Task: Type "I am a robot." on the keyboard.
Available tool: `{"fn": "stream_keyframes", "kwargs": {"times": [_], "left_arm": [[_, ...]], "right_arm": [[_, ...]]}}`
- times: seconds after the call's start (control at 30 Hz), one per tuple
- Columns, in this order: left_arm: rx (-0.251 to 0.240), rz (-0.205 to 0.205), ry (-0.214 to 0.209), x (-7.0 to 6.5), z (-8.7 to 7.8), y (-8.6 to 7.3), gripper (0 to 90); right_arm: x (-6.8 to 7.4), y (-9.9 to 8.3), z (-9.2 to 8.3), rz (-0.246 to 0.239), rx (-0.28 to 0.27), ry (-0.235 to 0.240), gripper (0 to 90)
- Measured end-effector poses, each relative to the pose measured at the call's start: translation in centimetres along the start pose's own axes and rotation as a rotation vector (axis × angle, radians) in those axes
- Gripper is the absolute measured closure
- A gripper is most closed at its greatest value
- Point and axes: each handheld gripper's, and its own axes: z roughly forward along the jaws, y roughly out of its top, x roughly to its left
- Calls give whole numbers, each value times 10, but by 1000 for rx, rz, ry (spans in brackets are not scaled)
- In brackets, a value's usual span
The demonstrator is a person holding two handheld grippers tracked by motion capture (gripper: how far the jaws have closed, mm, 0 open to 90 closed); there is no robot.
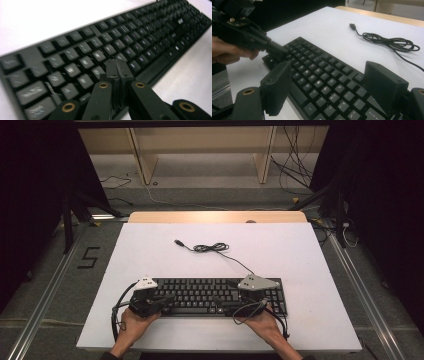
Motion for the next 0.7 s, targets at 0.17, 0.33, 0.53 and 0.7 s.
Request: {"fn": "stream_keyframes", "kwargs": {"times": [0.17,0.33,0.53,0.7], "left_arm": [[41,14,-19,-7,6,-4,893],[58,29,-27,-9,8,-6,893],[70,31,-28,-10,10,-7,893],[70,31,-27,-10,11,-7,893]], "right_arm": [[0,0,0,0,-2,-1,243],[0,0,0,0,-1,-2,243],[0,0,0,0,-1,-1,242],[0,0,0,0,-1,-1,242]]}}
